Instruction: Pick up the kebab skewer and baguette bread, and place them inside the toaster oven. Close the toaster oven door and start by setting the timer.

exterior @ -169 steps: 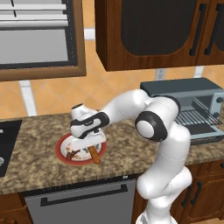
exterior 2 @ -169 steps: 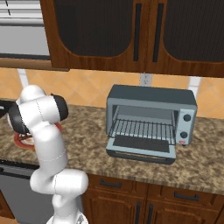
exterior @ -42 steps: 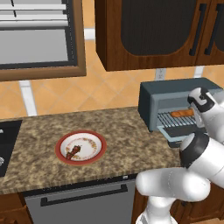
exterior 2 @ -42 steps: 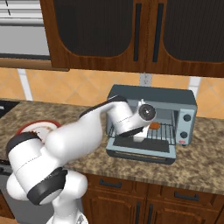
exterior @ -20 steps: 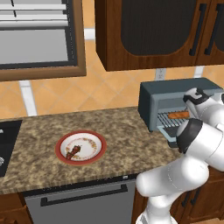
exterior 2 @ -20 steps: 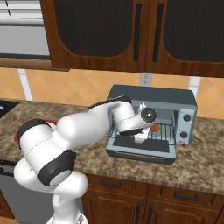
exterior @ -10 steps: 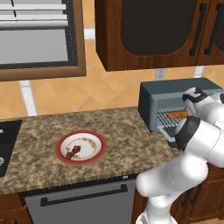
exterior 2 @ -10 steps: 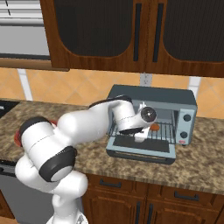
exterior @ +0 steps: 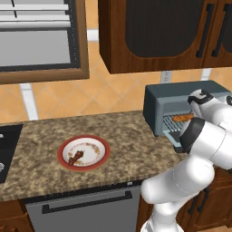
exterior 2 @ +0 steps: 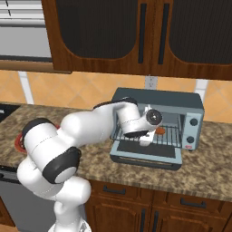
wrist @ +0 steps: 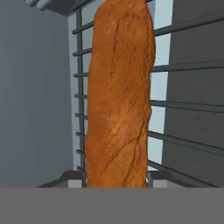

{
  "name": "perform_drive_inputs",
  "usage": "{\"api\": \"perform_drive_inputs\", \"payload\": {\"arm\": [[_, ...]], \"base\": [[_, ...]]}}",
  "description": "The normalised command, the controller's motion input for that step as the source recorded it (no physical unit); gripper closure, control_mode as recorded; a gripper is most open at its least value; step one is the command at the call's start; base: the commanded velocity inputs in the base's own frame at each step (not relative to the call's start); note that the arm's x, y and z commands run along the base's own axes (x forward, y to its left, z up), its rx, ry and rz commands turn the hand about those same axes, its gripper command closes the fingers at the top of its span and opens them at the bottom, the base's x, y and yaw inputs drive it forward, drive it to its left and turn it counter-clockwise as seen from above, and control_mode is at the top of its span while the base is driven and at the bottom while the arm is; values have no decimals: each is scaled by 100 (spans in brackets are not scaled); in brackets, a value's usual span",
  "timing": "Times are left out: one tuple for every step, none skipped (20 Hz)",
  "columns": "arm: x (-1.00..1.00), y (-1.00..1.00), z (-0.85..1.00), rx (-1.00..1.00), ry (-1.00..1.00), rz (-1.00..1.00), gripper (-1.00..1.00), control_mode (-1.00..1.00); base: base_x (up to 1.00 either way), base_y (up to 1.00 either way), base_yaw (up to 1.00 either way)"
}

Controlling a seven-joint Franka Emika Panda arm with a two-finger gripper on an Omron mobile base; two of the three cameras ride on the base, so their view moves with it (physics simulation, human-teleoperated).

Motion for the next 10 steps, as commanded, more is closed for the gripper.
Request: {"api": "perform_drive_inputs", "payload": {"arm": [[-19, -1, -32, 0, 3, 0, 100, -100], [-18, -4, -29, 0, 3, 0, 100, -100], [-20, -6, -25, 0, 3, 0, 100, -100], [-26, -7, -24, 0, 4, 0, 100, -100], [-30, -11, -19, 0, 5, 0, 100, -100], [-32, -11, -18, 0, 6, 0, 100, -100], [-37, -9, -16, 0, 6, 0, 100, -100], [-35, -11, -9, 0, 9, 0, 100, -100], [-27, -11, 0, 0, 11, 0, 100, -100], [-20, -10, 0, 0, 14, 0, 100, -100]], "base": [[0, 0, 0], [0, 0, 0], [0, 0, 0], [0, 0, 0], [0, 0, 0], [0, 0, 0], [0, 0, 0], [0, 0, 0], [0, 0, 0], [0, 0, 0]]}}
